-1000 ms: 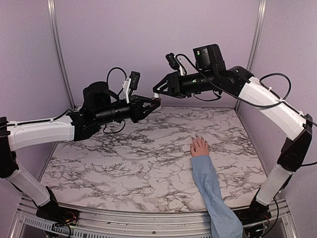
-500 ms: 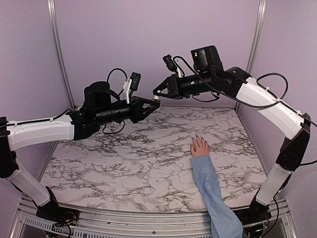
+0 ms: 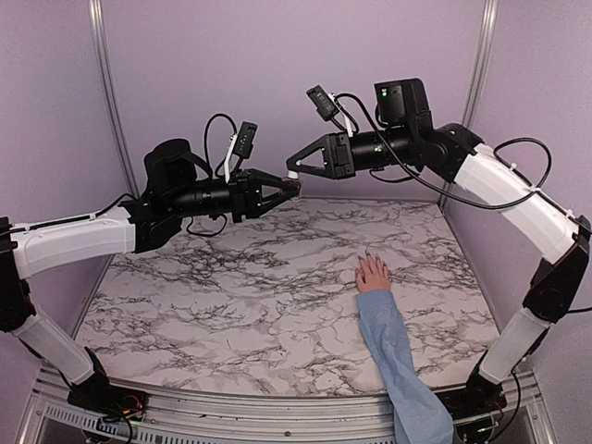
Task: Paint the nails
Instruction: Unscrew the nail polish bottle.
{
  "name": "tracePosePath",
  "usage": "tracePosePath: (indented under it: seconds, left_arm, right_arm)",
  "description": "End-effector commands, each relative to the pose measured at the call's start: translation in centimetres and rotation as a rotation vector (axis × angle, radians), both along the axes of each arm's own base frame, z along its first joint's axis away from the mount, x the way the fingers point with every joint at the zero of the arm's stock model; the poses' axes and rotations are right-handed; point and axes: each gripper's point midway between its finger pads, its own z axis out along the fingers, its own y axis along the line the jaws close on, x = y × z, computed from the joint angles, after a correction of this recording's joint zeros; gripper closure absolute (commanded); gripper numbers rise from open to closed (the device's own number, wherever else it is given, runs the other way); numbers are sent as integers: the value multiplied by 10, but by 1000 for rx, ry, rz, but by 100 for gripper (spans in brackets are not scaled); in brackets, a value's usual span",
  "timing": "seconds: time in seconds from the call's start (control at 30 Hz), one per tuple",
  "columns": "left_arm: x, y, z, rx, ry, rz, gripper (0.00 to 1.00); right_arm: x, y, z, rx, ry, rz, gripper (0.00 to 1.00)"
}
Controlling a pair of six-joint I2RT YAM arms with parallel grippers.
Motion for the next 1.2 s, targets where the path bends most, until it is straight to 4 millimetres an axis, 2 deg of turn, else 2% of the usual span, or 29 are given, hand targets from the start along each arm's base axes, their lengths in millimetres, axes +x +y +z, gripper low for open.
tracePosePath:
  seconds: [0.0,0.17,0.33,0.4,0.53,0.6,0.67,0.8,1.0,1.07,1.17]
  left_arm:
    - [-46,-6,47,-127,-134,-227,100]
    - [-57,-5,62,-164,-127,-306,100]
    - [-57,-4,61,-166,-130,-298,100]
    - [-55,-4,60,-168,-127,-280,100]
    - [-48,-4,56,-169,-119,-238,100]
    - [-44,-5,52,-164,-109,-216,100]
    - [-37,-8,45,-155,-92,-184,100]
    - [-20,-12,28,-122,-57,-101,100]
    - [12,-20,5,-67,-40,37,100]
    - [22,-25,-1,-52,-41,67,100]
    - [38,-34,-7,-44,-34,106,100]
  right_arm:
    - [-60,6,36,148,-87,295,100]
    - [-70,1,42,169,-119,347,100]
    - [-68,0,43,157,-141,330,98]
    - [-66,-2,45,144,-159,304,86]
    - [-59,-7,48,128,-190,239,55]
    - [-53,-10,50,120,-212,192,43]
    - [-44,-17,54,114,-241,114,34]
    - [-13,-41,63,97,-305,-141,3]
    - [8,-93,82,103,-481,-446,1]
    - [20,-103,78,62,-494,-523,2]
    - [37,-109,66,-30,-478,-585,1]
